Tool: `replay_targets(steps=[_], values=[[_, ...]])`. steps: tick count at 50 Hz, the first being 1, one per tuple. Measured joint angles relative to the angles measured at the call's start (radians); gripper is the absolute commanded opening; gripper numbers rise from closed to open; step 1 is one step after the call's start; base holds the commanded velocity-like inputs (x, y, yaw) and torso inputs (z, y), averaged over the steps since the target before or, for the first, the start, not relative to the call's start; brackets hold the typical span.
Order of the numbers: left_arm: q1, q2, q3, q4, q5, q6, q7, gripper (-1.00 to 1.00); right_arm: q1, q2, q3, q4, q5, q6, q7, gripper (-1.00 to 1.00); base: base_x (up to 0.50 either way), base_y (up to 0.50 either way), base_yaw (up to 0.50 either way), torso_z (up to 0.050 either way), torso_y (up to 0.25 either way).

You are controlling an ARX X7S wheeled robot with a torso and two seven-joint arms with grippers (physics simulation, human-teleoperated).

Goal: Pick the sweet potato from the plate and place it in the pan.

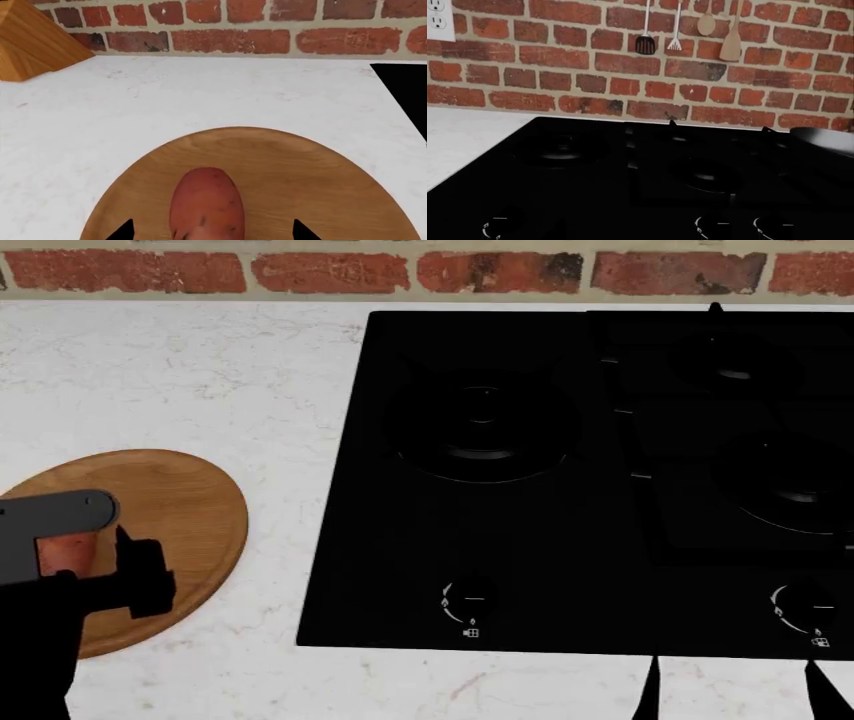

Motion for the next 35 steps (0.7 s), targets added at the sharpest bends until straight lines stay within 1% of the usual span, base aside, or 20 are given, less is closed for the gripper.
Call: replay_targets(steps=[17,31,32,35], values=[[-0.043,0.014,0.040,-0.143,0.043,0.073,0.029,1.00,-0.012,0.002,0.000,-0.002,0.004,-0.006,0.006,1.00,0.00,0.00,0.00,0.000,0.000],[-0.055,0.017,0.046,-0.186,0.057,0.095,0.022,1.00,-0.023,0.005,0.002,-0.006,0.010,-0.009,0.010,1.00,0.00,0.00,0.00,0.000,0.000],[-0.055,0.017,0.047,-0.187,0.057,0.096,0.021,-1.00,-0.023,0.005,0.002,-0.006,0.010,-0.010,0.010,1.00,0.00,0.00,0.00,0.000,0.000],[-0.059,0.016,0.047,-0.185,0.072,0.095,0.021,-1.00,-0.025,0.005,0.002,-0.004,0.011,-0.012,0.010,1.00,0.00,0.00,0.00,0.000,0.000]])
